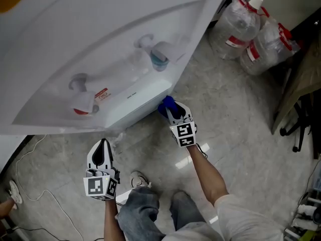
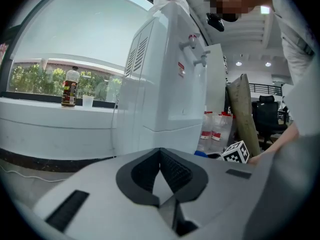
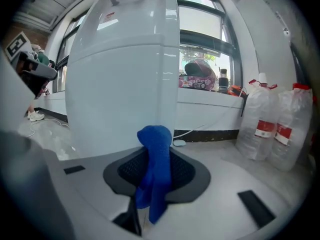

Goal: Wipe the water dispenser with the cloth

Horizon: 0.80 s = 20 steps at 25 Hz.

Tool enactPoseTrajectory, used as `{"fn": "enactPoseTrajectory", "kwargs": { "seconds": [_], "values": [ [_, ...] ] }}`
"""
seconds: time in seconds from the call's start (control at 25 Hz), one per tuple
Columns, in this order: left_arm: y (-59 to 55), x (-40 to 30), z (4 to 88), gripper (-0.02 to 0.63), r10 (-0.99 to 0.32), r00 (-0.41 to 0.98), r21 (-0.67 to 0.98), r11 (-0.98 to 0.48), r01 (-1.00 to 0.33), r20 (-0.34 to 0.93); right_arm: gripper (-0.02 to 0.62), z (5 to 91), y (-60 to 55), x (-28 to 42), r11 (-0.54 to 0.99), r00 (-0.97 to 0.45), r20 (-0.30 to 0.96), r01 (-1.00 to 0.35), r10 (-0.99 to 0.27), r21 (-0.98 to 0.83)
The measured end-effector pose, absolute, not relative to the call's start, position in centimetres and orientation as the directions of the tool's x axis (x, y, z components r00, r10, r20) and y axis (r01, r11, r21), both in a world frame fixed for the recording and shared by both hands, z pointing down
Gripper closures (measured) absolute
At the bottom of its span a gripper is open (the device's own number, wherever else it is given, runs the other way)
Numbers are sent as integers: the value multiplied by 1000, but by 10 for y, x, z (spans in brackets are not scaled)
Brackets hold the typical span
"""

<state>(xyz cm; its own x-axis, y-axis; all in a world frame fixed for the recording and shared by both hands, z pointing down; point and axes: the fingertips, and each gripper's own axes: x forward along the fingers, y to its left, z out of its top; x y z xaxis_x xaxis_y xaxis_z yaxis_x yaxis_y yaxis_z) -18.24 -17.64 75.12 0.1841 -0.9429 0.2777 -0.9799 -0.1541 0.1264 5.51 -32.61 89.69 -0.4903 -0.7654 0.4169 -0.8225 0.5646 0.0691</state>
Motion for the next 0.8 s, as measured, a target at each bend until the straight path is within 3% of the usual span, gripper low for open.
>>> {"fn": "enactPoseTrajectory", "kwargs": {
  "seconds": [0.28, 0.8],
  "values": [
    [-162, -192, 753, 594, -947, 150, 128, -118, -985, 283, 480, 910, -291, 35, 588, -514, 436, -807, -738, 44],
    [-77, -272, 753, 594, -952, -71, 113, 109, -988, 296, 480, 944, -156, -160, 858, -794, 442, -505, -417, -96]
  ]
}}
